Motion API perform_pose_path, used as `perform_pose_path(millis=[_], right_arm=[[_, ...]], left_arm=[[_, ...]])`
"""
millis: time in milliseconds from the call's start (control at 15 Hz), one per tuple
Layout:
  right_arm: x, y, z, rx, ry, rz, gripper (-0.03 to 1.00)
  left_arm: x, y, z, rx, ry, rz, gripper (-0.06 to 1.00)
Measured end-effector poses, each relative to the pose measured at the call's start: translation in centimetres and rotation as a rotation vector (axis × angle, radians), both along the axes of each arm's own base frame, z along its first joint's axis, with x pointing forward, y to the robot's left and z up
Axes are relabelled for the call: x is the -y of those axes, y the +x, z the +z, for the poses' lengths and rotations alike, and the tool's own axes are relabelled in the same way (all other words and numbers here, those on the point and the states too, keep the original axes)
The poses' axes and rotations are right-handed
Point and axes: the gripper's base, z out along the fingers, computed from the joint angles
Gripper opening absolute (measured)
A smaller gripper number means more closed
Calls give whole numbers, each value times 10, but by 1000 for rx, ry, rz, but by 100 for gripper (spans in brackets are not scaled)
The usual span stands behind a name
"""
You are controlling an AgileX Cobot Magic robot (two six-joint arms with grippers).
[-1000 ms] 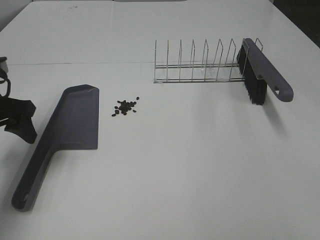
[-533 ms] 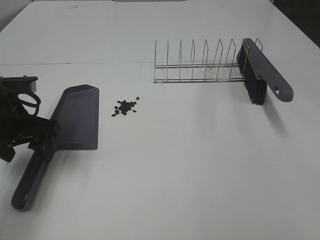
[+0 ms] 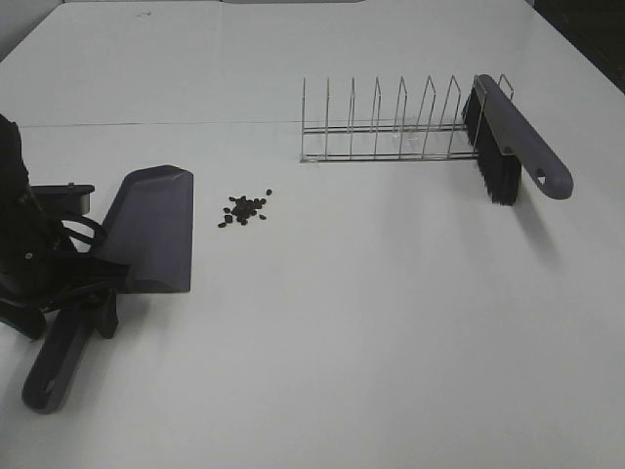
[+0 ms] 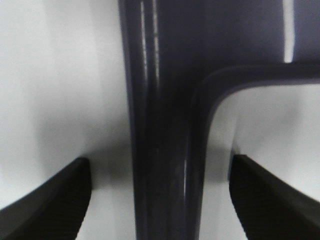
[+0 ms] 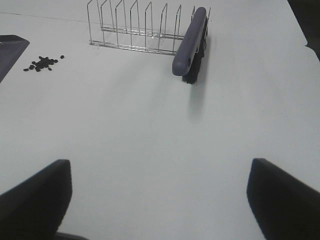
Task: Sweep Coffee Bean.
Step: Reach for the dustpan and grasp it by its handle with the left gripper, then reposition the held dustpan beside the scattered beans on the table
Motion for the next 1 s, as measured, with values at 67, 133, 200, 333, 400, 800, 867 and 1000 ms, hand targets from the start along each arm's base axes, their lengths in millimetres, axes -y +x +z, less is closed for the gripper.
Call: perform_pose_path(millis=[67, 133, 200, 333, 400, 800, 867, 1000], right_arm=[[0, 0, 0, 0, 0, 0, 80], [0, 0, 0, 0, 0, 0, 80], [0, 0, 0, 0, 0, 0, 80], [0, 0, 0, 0, 0, 0, 80], [0, 0, 0, 0, 0, 0, 80], [0, 0, 0, 0, 0, 0, 80], [0, 0, 0, 0, 0, 0, 80], [0, 0, 0, 0, 0, 0, 80]], left_arm=[[0, 0, -1, -1, 1, -1, 67], [0, 1, -1, 1, 1, -1, 63], [0, 1, -1, 5, 1, -1, 61], [0, 2, -1, 9, -1, 8, 49], [0, 2, -1, 8, -1, 21, 38], [1, 3, 0, 13, -3, 50, 27], [0, 3, 2, 24, 1, 39, 27], [-1, 3, 13, 59, 3, 35, 27]])
